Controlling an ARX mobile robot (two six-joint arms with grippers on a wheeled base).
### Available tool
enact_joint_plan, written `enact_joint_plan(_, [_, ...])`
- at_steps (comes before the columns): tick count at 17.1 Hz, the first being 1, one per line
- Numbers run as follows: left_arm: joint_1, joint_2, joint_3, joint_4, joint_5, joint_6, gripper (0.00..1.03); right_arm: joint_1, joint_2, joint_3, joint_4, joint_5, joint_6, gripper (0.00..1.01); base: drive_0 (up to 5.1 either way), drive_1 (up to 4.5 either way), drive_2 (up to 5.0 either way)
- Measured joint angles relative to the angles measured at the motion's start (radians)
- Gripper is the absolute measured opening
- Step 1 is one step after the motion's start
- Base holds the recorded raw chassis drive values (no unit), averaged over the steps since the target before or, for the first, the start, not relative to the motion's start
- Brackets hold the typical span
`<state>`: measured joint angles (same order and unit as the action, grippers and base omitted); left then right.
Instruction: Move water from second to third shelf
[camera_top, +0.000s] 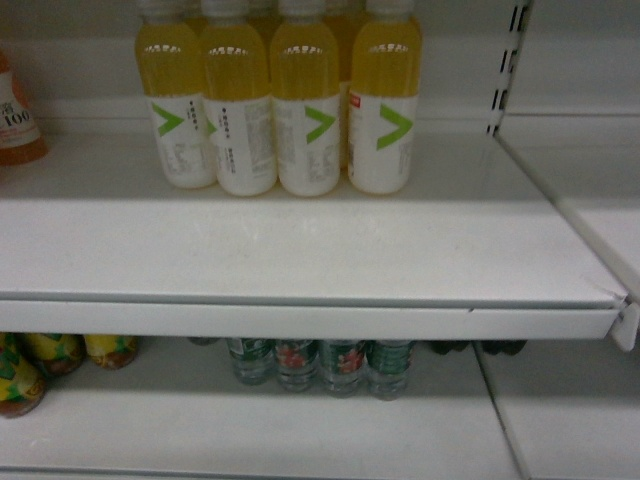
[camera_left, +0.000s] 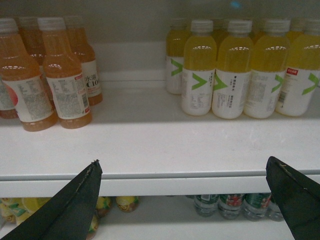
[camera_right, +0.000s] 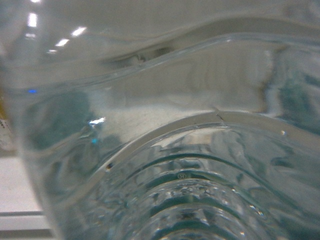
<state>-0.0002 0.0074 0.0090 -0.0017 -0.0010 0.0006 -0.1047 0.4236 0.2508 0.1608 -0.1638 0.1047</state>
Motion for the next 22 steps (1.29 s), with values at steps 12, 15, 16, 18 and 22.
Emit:
enact_joint_plan(12, [0.0, 0.0, 0.0, -0.001, 0.001, 0.0, 0.98, 0.0, 0.0, 0.002, -0.002, 0.0, 0.0, 0.41, 0.0, 0.0, 0.0])
enact_joint_plan(15, [0.0, 0.0, 0.0, -0.001, 0.001, 0.0, 0.98, 0.0, 0.0, 0.002, -0.002, 0.0, 0.0, 0.41, 0.0, 0.0, 0.0])
enact_joint_plan(16, [0.0, 0.0, 0.0, -0.001, 0.0, 0.0, 0.98, 0.0, 0.0, 0.002, -0.002, 0.0, 0.0, 0.41, 0.0, 0.0, 0.0])
enact_joint_plan(18, [0.0, 0.0, 0.0, -0.001, 0.001, 0.0, 0.98, 0.0, 0.0, 0.002, -0.002, 0.002, 0.0, 0.41, -4.0, 2.0, 2.0])
enact_joint_plan(22, [0.0, 0.0, 0.0, -0.001, 0.001, 0.0, 0.98, 0.0, 0.0, 0.002, -0.003, 0.005, 0.0, 0.41, -4.6, 2.57, 2.6])
